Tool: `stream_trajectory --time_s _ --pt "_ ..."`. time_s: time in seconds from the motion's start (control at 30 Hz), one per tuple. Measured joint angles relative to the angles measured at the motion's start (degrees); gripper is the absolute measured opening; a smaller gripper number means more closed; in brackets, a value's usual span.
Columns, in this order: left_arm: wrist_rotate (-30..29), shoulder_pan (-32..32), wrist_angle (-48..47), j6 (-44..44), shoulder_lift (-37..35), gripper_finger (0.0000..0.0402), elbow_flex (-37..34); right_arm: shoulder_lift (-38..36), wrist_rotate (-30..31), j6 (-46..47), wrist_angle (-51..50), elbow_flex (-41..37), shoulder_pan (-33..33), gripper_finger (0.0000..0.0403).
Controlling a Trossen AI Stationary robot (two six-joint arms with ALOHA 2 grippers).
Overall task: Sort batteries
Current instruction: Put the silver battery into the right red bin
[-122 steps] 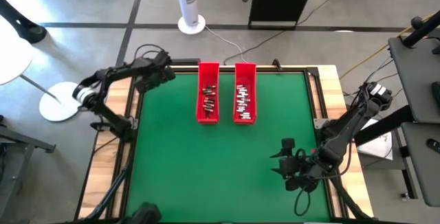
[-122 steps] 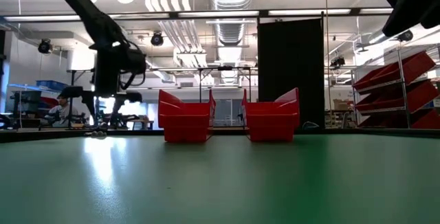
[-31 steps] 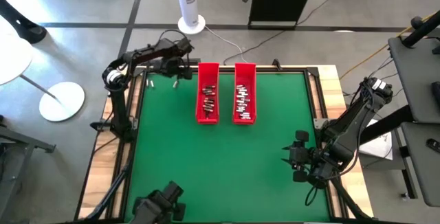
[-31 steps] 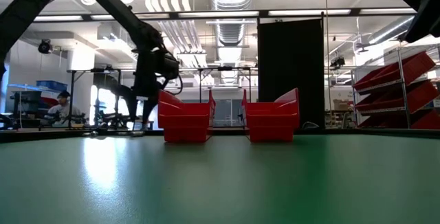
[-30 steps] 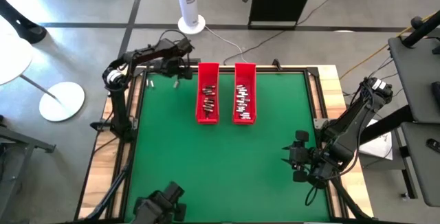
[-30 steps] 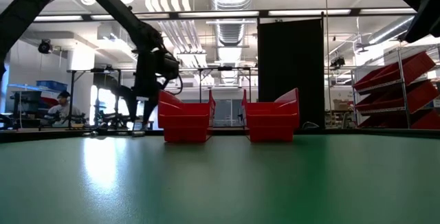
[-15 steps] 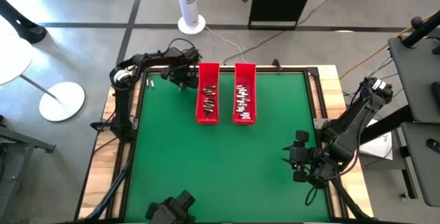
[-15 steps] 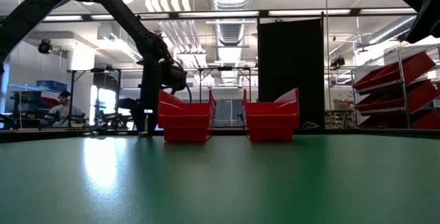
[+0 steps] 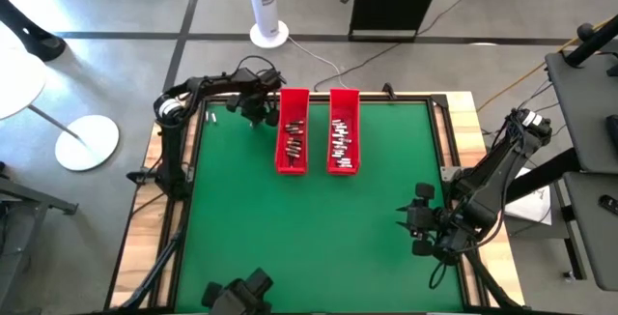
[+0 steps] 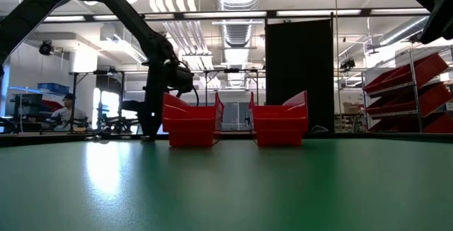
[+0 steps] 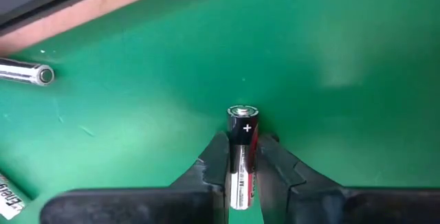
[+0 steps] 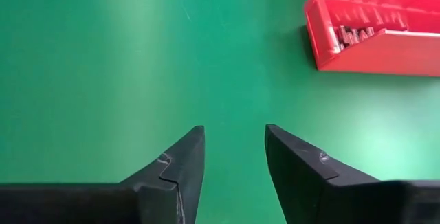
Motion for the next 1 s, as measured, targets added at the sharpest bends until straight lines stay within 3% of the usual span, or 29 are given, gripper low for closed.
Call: stream_trajectory --time_s 0.3,0.63,0.87,1.0 --pt "-1.0 -0.9 -4.0 1.2 -4.2 0.0022 -0.6 0.0 0.5 -4.9 -0.5 2.8 -0.1 0.0134" --pt "-1.4 -3.8 -7.7 -0.8 -15.7 0.0022 -2.8 0.0 2.4 -5.4 -2.2 3.3 -0.3 0.0146" --pt "-1.6 -11.8 -5.9 -6.6 -26.1 0.0022 -4.0 -1.2 4.9 -0.8 -8.1 3.3 -4.5 0.017" --pt "-2.1 -18.9 0.9 -8.1 -30.4 0.0022 -4.0 -3.1 7.6 -2.1 -6.9 3.3 -6.9 0.0191"
